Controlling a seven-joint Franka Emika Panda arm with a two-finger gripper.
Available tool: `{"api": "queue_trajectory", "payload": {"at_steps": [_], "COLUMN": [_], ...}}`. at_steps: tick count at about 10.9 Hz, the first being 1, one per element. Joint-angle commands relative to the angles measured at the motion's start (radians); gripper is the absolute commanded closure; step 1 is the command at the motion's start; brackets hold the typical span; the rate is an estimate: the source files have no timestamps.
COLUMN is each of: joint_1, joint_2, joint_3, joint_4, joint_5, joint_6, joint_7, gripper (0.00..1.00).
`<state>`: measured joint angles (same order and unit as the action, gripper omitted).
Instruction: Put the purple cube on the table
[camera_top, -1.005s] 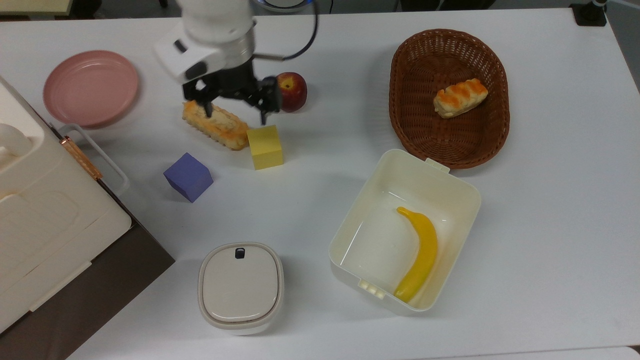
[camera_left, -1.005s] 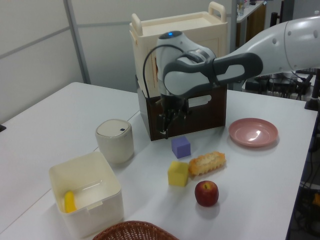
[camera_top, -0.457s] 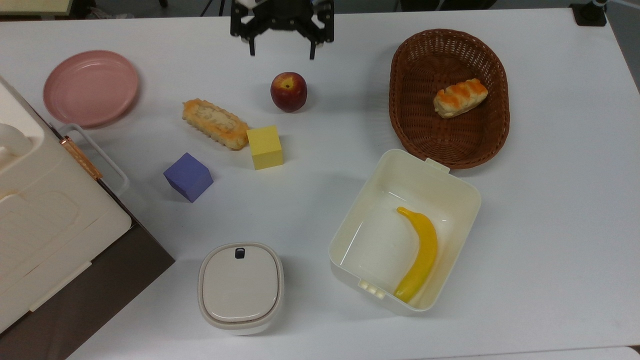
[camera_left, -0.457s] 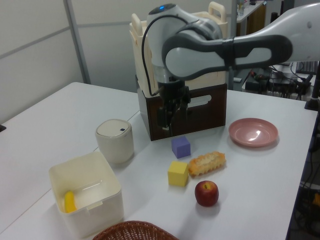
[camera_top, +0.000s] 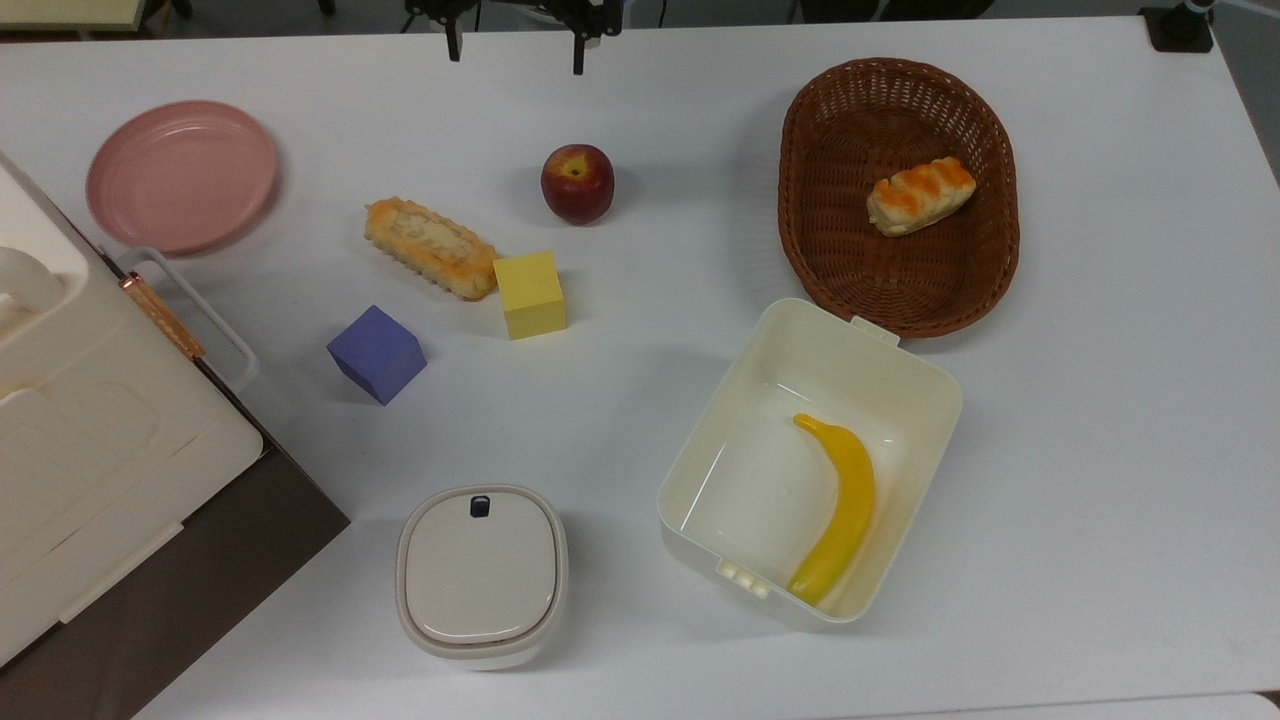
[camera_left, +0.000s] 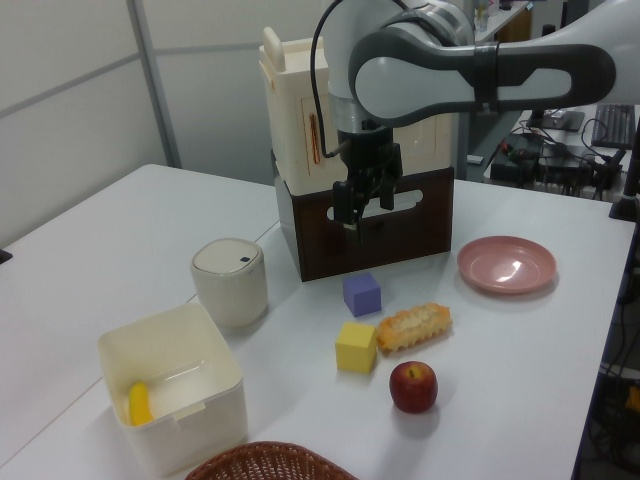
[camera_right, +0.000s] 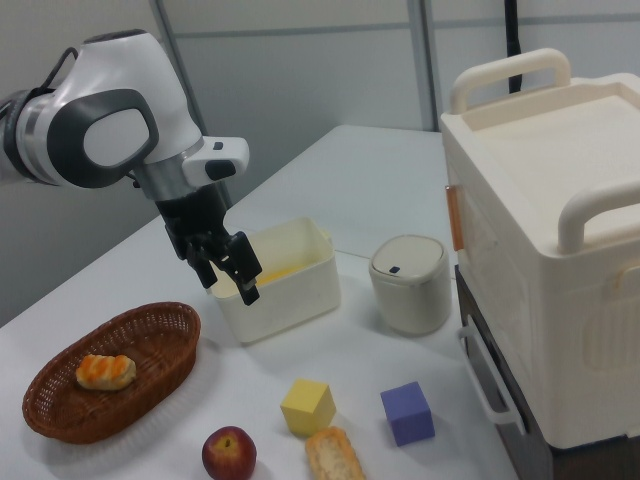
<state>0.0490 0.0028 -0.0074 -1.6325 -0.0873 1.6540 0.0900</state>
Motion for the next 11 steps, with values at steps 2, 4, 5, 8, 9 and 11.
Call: {"api": "queue_trajectory", "payload": {"at_steps": [2,4,5,8,9,11], "joint_1": [0.028,0.012,0.012,0.003,0.002,0.003], "joint_2": [-0.026,-0.026,-0.017,-0.009,-0.010,-0.010], "joint_3": [-0.037,-0.037,-0.037,-0.037,-0.037,-0.036], "joint_4": [-0.027,-0.024,-0.023,-0.020,-0.020,-0.021], "joint_5": [0.012,0.012,0.012,0.014,0.014,0.012], "joint_6": [-0.003,-0.006,-0.003,-0.002,-0.003,-0.006], "joint_7": [-0.030,-0.030,-0.030,-0.030,-0.030,-0.029], "gripper": [0.00,0.00,0.00,0.00,0.00,0.00]}}
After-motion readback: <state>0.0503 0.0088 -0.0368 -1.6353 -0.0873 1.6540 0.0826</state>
